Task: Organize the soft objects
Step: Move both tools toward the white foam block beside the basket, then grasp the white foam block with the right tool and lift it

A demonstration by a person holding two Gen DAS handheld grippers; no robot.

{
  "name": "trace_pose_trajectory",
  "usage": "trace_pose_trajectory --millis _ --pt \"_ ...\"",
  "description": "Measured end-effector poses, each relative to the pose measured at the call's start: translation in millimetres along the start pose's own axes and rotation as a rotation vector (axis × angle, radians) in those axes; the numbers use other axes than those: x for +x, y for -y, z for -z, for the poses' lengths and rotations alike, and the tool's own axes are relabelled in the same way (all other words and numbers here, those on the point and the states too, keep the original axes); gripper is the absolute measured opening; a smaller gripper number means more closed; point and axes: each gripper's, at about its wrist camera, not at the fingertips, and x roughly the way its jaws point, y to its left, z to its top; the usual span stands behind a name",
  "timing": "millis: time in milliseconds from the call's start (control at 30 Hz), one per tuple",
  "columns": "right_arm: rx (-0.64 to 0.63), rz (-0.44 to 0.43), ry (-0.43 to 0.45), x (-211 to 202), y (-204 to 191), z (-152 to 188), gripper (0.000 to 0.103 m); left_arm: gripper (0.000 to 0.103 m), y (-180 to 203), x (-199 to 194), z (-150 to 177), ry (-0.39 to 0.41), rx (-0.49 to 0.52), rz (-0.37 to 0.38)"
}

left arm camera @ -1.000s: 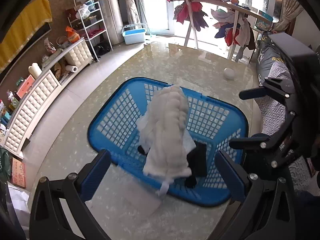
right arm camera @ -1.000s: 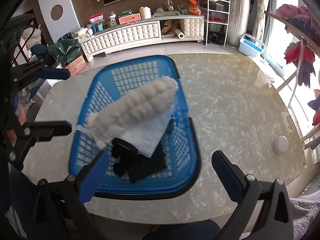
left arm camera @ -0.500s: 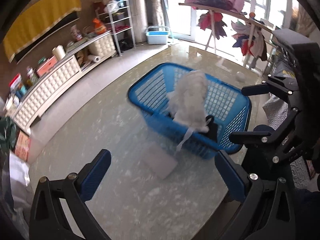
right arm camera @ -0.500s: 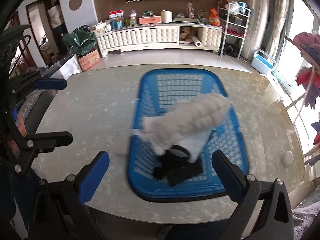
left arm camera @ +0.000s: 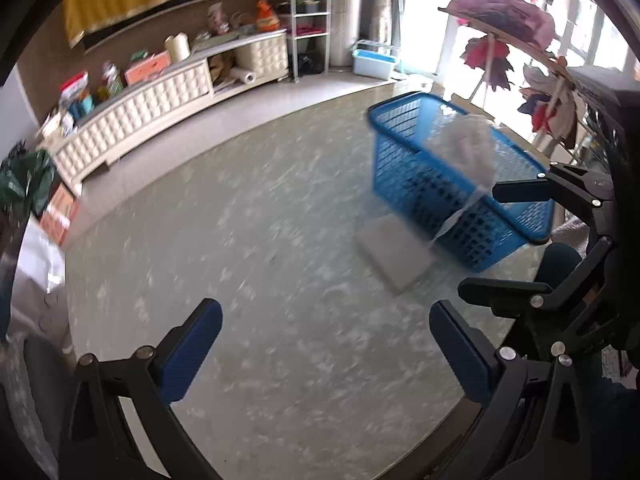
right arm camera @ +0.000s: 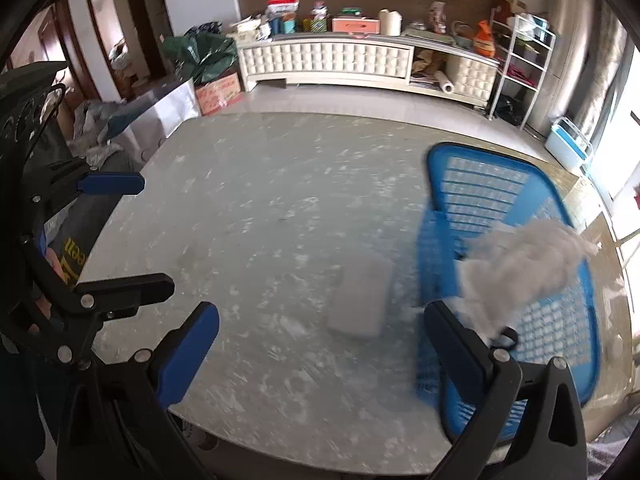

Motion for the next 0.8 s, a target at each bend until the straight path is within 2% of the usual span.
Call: trace_pose_trajectory --millis 200,400,800 --pt "-0.019 -0.023 -0.065 38.4 -14.9 -12.2 0.103 0.103 -28.6 15.1 19.0 -0.036 -0.048 -0.024" --pt "0.01 0.067 -0.122 73.8 -10.2 -17.9 0.103 0.103 -52.2 43.2 28.3 -0.077 -0.045 -0.051" --pt "0.026 0.201 -0.221 130.2 -6.9 -19.6 0.103 0.103 -73.2 98.4 19.9 -0.112 -0.104 0.003"
